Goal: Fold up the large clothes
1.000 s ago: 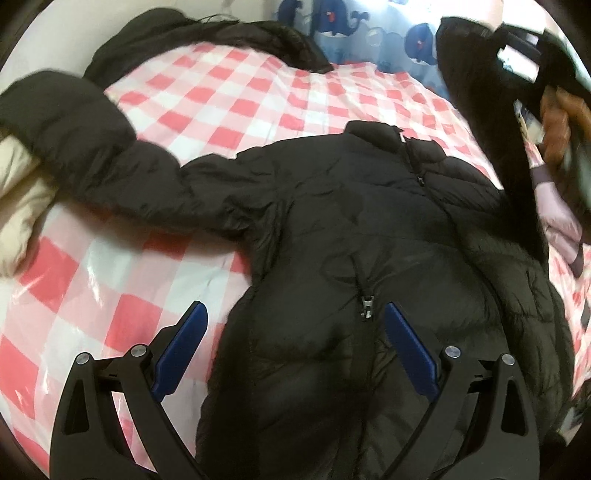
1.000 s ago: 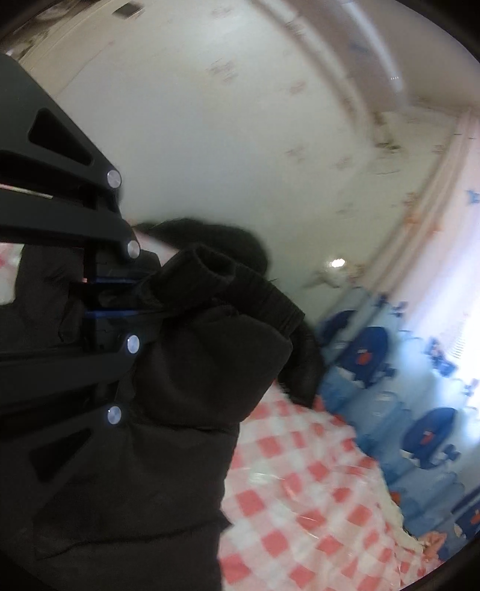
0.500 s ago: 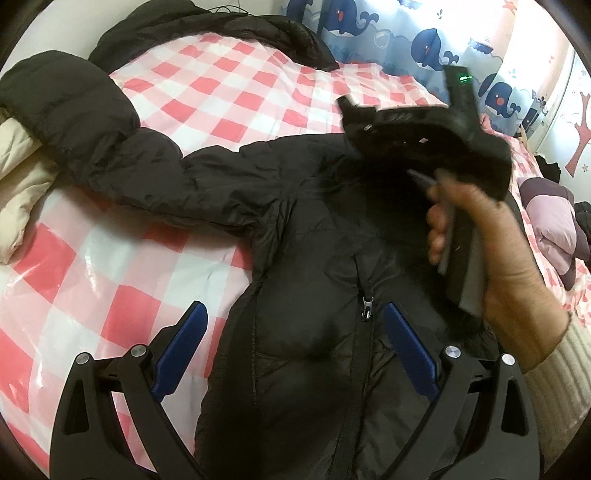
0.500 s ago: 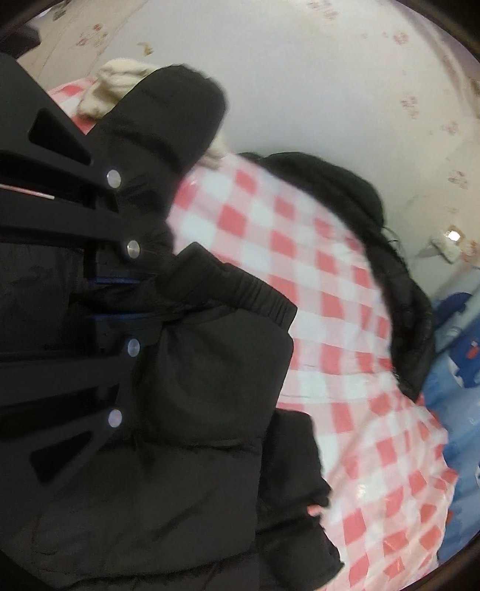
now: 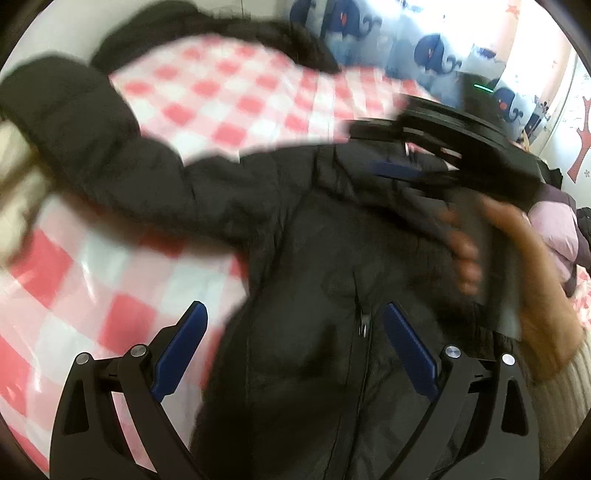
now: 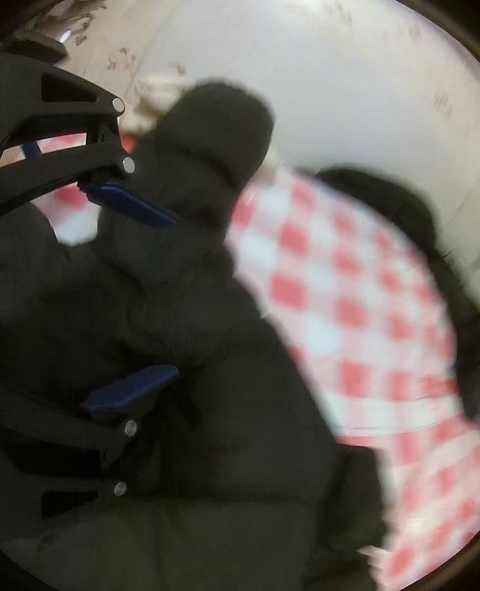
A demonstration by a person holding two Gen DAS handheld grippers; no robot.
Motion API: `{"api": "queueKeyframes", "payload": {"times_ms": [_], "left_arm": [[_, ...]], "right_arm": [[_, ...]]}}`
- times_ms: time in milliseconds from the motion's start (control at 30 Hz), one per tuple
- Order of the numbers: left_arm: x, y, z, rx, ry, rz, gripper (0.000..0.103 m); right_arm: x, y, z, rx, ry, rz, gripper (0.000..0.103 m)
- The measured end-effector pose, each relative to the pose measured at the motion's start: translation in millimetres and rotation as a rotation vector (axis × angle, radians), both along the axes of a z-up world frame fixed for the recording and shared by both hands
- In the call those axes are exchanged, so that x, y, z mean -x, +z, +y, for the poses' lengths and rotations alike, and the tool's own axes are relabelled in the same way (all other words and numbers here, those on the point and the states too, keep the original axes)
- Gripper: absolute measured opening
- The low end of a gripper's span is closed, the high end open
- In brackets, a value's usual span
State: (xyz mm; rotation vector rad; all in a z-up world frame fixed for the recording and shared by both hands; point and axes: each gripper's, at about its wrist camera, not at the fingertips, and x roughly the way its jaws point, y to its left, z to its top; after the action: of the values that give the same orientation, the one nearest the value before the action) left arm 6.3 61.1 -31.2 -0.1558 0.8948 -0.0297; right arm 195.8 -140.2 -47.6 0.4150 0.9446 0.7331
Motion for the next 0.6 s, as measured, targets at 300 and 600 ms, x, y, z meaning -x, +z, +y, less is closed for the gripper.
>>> {"api": "queueKeyframes", "payload": {"times_ms": [300,600], "left_arm": [[-101.8,61.0,-58.1,0.05,-0.097,-0.215,0.095],[-231.3,-78.0,-114.5,0.044,-0.135,0.241,0.095]], "right_arm": [[12.4,39.8,-228.6,0.3,-0.496,-0.112,0.089],[-12.6,-52.2,-301.6,0.303,-0.586,0.094,0.09]]}}
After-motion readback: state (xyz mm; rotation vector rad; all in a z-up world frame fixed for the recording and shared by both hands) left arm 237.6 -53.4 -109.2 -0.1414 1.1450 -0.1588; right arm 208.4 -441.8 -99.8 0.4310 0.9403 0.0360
